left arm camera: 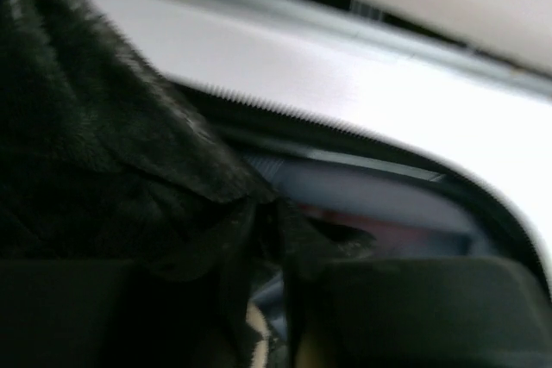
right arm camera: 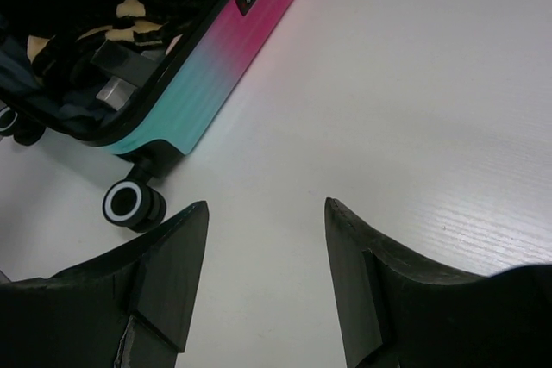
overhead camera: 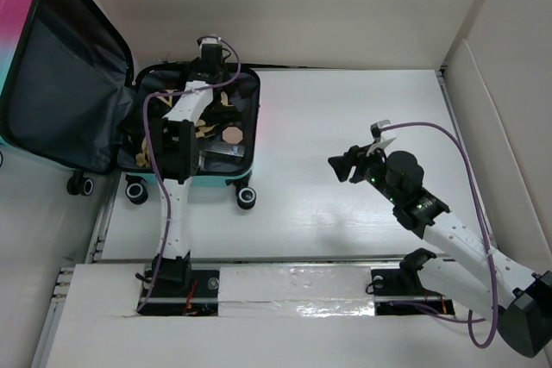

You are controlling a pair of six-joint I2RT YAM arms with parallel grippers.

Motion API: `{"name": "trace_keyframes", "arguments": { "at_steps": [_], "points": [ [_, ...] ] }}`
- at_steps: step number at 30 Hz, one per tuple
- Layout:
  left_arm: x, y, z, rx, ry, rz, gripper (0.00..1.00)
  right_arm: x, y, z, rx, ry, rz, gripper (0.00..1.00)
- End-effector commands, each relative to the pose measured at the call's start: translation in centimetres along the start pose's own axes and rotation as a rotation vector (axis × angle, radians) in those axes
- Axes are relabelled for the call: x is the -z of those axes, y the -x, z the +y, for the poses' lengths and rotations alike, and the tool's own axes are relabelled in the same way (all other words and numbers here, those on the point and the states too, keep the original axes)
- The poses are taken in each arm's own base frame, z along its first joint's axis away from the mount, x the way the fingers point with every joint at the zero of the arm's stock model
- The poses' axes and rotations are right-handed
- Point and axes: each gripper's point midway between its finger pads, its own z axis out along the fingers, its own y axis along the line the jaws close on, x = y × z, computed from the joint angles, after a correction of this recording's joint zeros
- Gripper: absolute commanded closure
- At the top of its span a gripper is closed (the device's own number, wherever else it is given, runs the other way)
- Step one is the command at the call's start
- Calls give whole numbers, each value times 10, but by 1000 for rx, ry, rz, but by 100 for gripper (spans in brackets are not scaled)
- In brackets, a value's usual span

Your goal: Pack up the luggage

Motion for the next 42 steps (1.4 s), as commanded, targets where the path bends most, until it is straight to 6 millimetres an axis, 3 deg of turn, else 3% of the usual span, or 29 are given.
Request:
{"name": "trace_keyframes", "arguments": {
  "at_steps": [1,4,9,11,12,16,22,27,29,31,32,34,35,37,38,40,41,42],
  "points": [
    [7,-3,2,-23,10,-6,90,2,23,3,13,-5,-80,38],
    [10,-9,2,-24,-2,7,99,3,23,4,11,-5,-77,38],
    [24,-28,-11,-56,-54,52,100,6,26,3,6,-10,-95,38],
    [40,-29,-34,-89,-105,45,100,6,26,4,8,-4,-89,38],
    [42,-35,-32,-105,-108,60,100,6,26,4,8,-5,-90,38],
    [64,-50,-59,-147,-232,141,100,7,26,10,6,19,-84,38],
    [77,-78,-65,-244,-271,268,100,12,29,13,2,30,-97,38],
    [79,-91,-55,-262,-239,326,100,15,32,14,-3,34,-110,38],
    [75,-93,-52,-253,-216,330,74,16,31,15,1,40,-101,38],
    [74,-86,-55,-243,-217,314,45,16,32,14,3,35,-105,38],
    [78,-78,-58,-234,-220,295,41,17,33,14,2,33,-109,38],
    [83,-62,-61,-201,-214,234,35,16,33,16,-6,47,-109,38],
    [102,-35,-66,-181,-225,160,34,16,33,16,-4,45,-109,38],
    [117,-13,-62,-131,-197,66,31,17,34,16,-1,45,-109,38],
    [145,19,-62,-107,-187,-24,31,18,35,17,-3,47,-114,38],
    [167,43,-53,-66,-142,-110,30,19,37,17,-7,49,-119,38],
    [196,68,-52,-42,-145,-179,30,21,35,24,-5,79,-112,38],
    [205,73,-41,-30,-95,-210,32,22,35,26,-3,91,-109,38]
  ]
}}
